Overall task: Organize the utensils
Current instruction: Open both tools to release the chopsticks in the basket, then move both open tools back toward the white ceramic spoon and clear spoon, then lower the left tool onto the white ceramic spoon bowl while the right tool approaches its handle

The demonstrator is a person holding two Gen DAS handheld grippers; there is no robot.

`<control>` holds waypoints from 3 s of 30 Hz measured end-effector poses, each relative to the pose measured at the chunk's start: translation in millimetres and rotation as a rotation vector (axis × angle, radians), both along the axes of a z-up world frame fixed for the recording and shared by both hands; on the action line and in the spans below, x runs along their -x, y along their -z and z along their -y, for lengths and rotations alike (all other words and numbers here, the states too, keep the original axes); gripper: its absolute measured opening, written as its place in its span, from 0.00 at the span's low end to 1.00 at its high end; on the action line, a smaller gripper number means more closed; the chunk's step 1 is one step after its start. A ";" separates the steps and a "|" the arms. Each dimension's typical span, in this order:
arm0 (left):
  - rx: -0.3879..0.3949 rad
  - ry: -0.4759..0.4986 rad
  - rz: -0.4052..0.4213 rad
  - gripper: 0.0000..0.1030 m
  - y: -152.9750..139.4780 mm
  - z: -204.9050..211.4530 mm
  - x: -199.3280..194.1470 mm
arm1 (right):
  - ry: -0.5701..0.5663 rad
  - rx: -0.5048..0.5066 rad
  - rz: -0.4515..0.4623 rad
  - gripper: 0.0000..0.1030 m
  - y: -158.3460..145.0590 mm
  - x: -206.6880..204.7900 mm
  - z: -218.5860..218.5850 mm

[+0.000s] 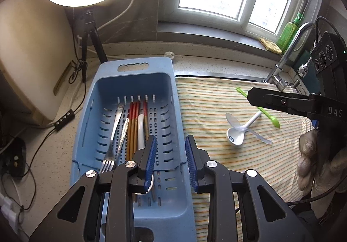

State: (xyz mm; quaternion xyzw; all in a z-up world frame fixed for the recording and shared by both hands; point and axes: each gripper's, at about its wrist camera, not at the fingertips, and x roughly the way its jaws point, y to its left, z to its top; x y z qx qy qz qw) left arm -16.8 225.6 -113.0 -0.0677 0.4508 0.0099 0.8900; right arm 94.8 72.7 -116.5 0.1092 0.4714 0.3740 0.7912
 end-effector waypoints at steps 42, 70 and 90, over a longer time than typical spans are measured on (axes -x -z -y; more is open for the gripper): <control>-0.001 0.179 -0.127 0.39 46.8 113.8 -29.9 | 0.225 0.023 -0.128 0.43 31.5 1.8 214.8; 0.085 0.285 -0.293 0.39 84.7 118.0 -142.7 | -0.042 0.134 -0.216 0.18 84.8 9.4 110.4; 0.105 0.447 -0.315 0.37 80.7 158.0 -107.8 | 0.018 0.185 -0.266 0.17 105.9 -13.6 122.6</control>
